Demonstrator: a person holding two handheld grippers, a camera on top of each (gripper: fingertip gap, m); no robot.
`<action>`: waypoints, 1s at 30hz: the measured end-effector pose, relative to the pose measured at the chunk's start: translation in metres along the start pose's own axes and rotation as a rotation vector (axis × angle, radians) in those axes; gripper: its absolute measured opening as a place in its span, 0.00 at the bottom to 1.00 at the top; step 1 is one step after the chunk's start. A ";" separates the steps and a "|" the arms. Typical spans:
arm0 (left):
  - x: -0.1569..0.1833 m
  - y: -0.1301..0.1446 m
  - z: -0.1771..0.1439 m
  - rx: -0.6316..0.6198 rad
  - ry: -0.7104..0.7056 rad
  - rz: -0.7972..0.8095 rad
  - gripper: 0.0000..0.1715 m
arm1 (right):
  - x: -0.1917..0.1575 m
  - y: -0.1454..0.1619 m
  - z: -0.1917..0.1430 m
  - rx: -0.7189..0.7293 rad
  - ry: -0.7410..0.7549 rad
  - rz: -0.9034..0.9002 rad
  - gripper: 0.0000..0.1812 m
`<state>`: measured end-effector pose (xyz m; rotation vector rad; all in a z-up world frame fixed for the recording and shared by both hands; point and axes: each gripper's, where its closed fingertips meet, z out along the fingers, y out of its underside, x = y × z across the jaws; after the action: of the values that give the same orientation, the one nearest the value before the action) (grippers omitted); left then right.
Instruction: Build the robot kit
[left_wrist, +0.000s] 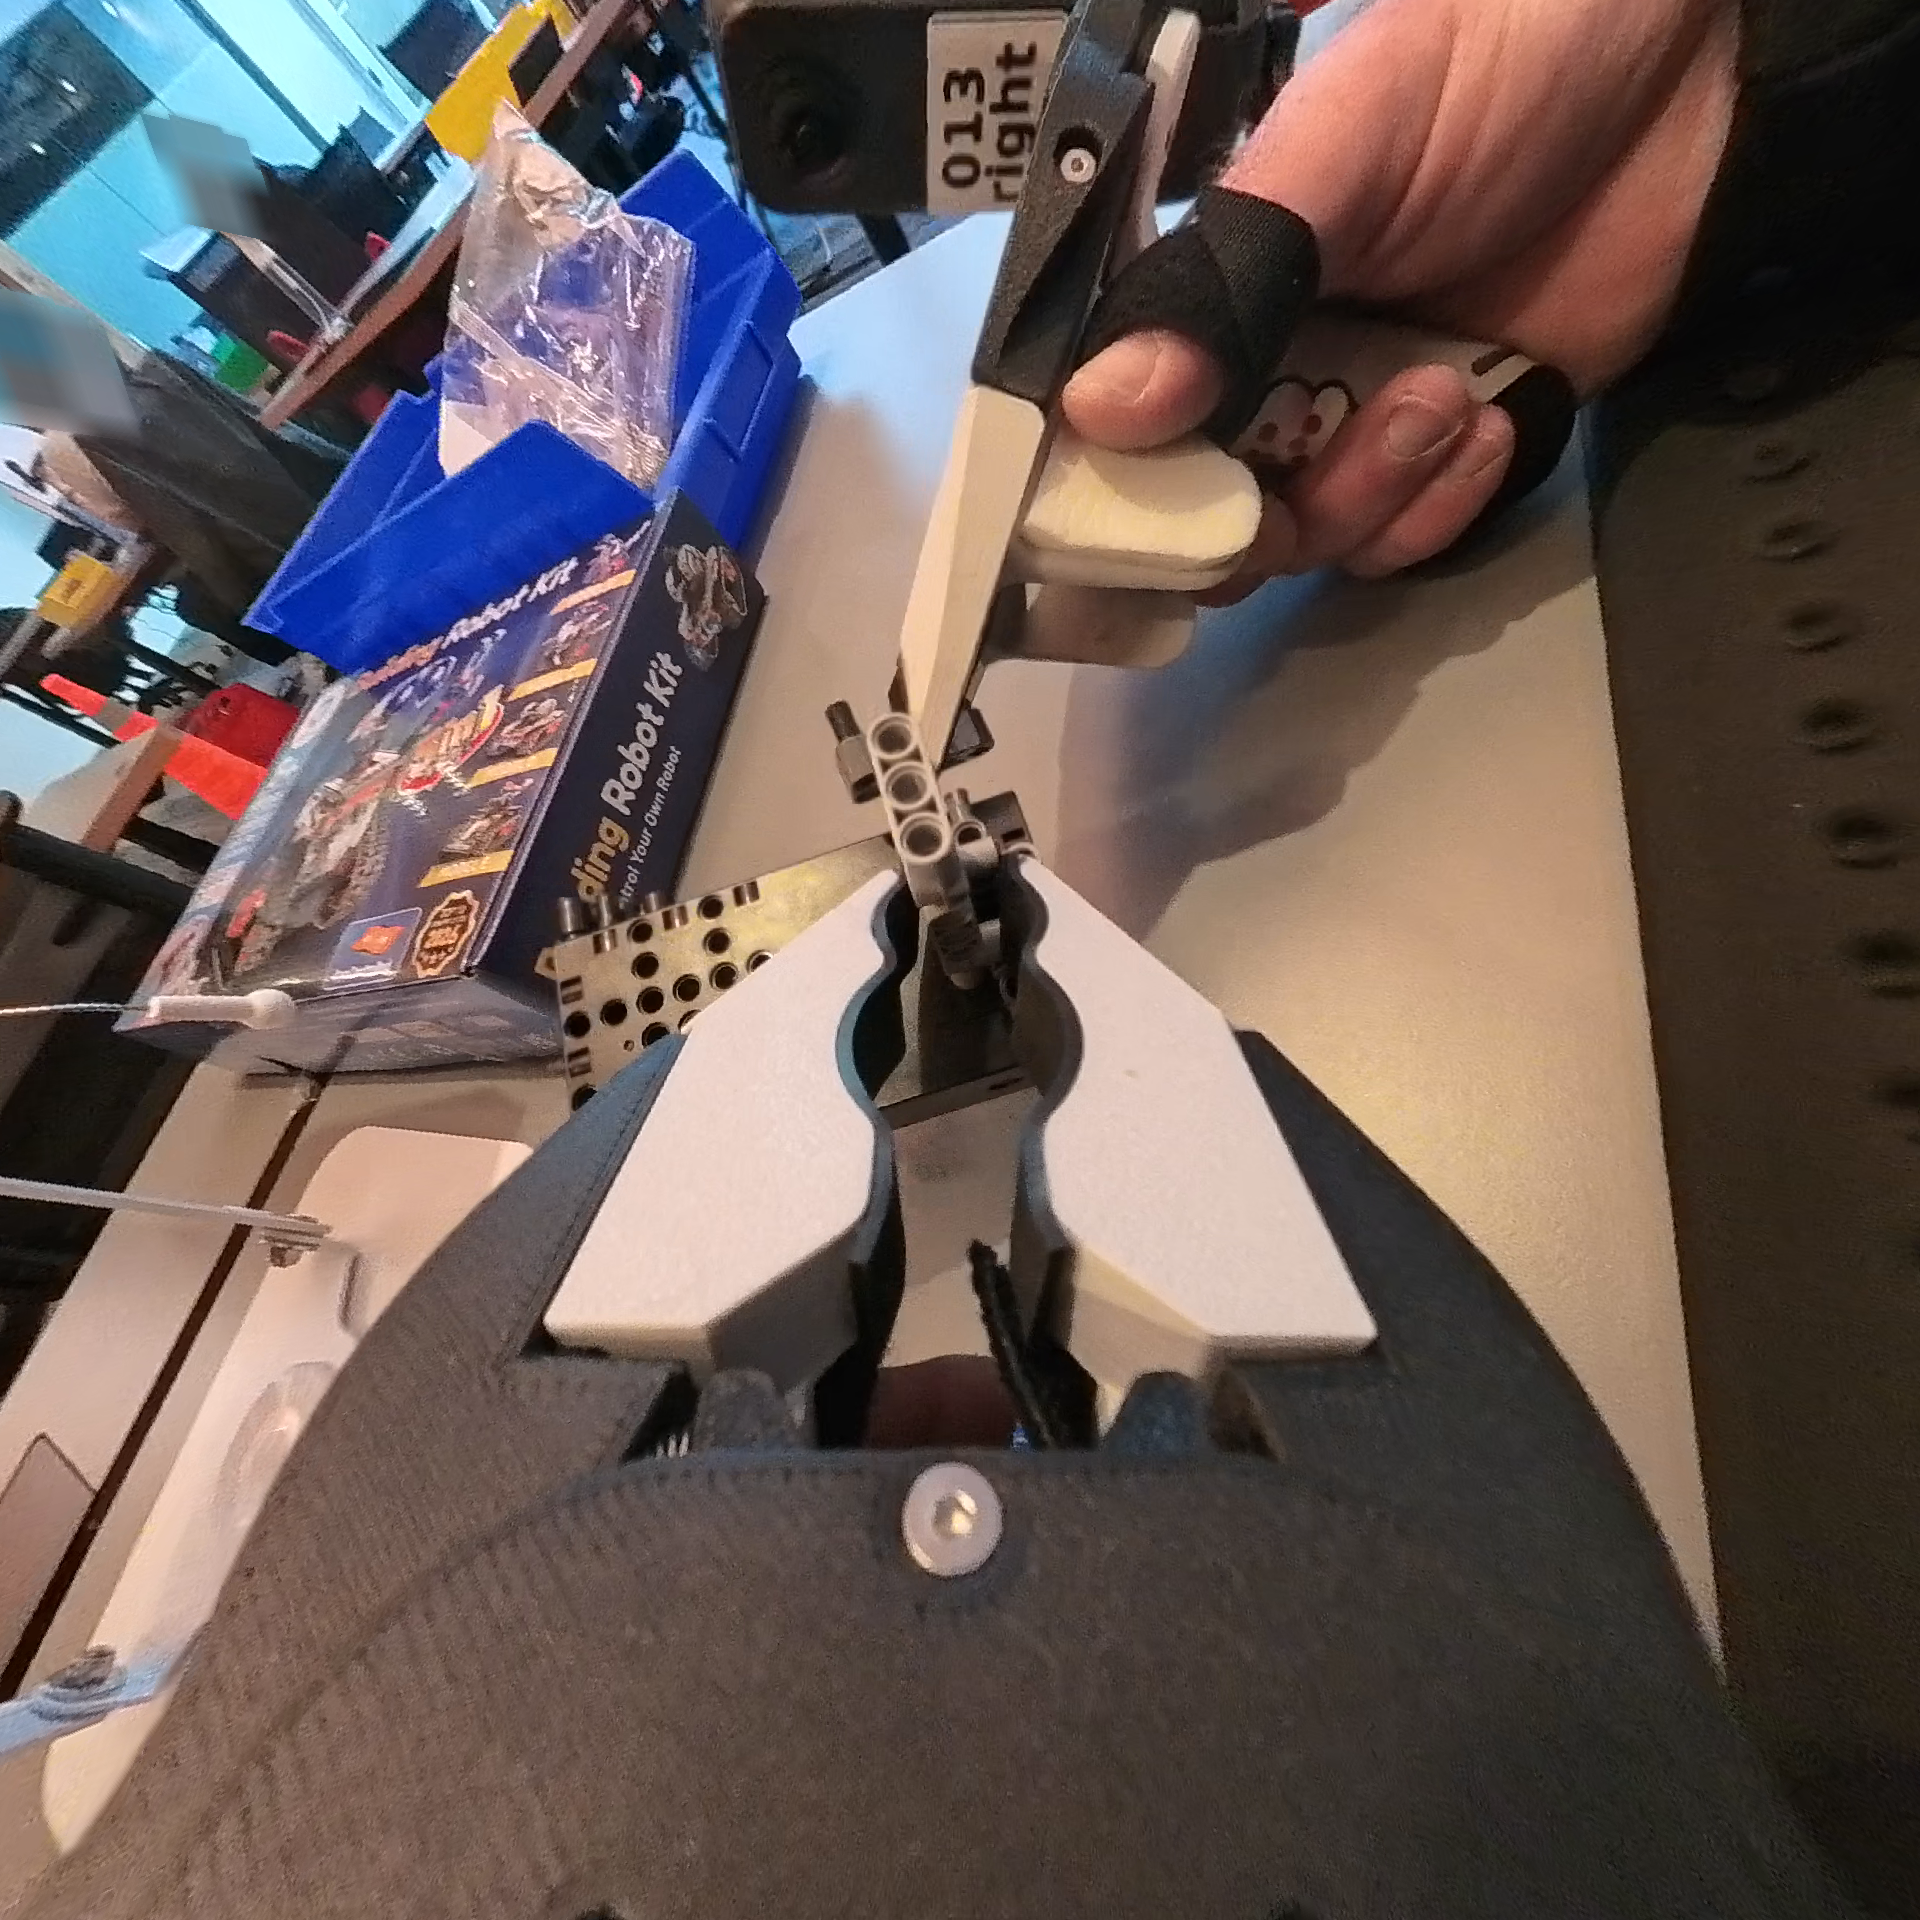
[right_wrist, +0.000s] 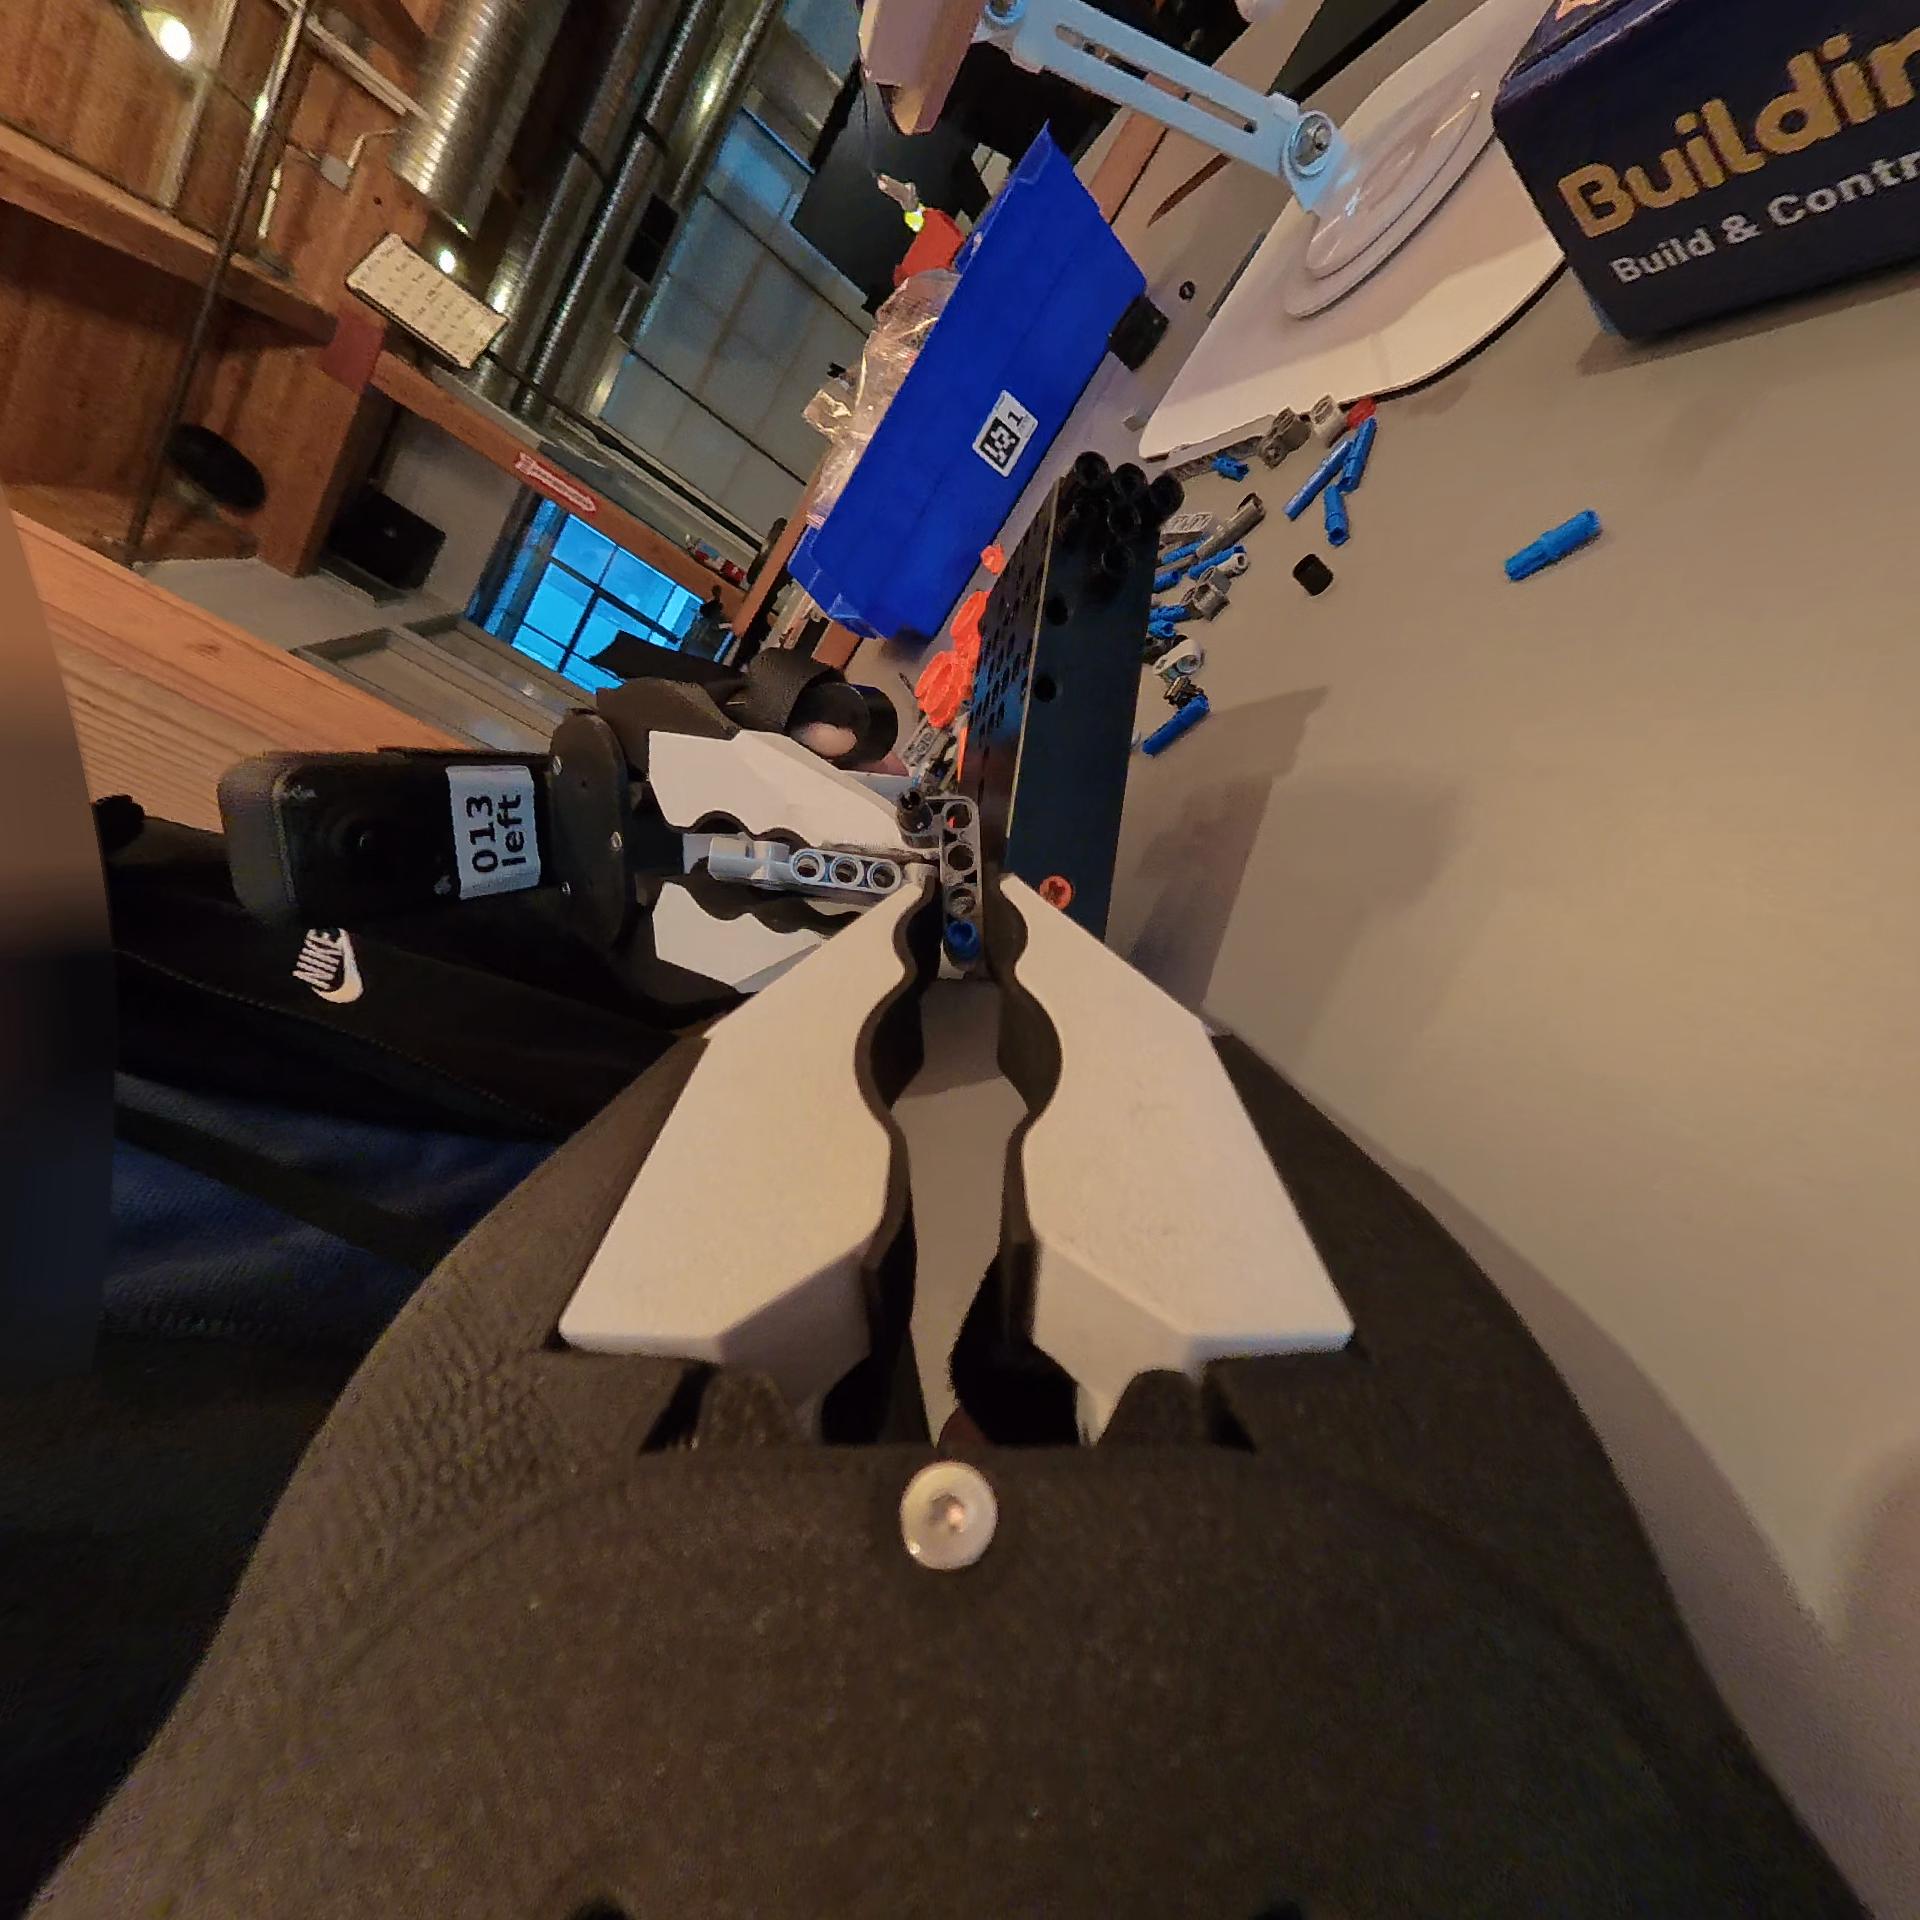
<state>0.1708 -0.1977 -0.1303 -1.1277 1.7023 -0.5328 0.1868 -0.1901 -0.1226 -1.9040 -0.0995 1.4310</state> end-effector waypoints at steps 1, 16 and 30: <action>0.001 0.000 0.000 0.003 0.015 -0.014 0.08 | 0.000 0.000 -0.001 -0.003 0.010 -0.010 0.03; 0.009 0.032 0.005 -0.135 0.342 -0.277 0.09 | 0.009 0.014 0.000 -0.084 0.120 -0.093 0.03; -0.011 -0.028 -0.023 0.079 0.343 -0.261 0.07 | -0.034 0.006 0.012 -0.199 0.270 -0.539 0.03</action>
<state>0.1635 -0.2046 -0.0941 -1.2632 1.8117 -0.9956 0.1619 -0.2043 -0.1003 -2.0068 -0.5959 0.8221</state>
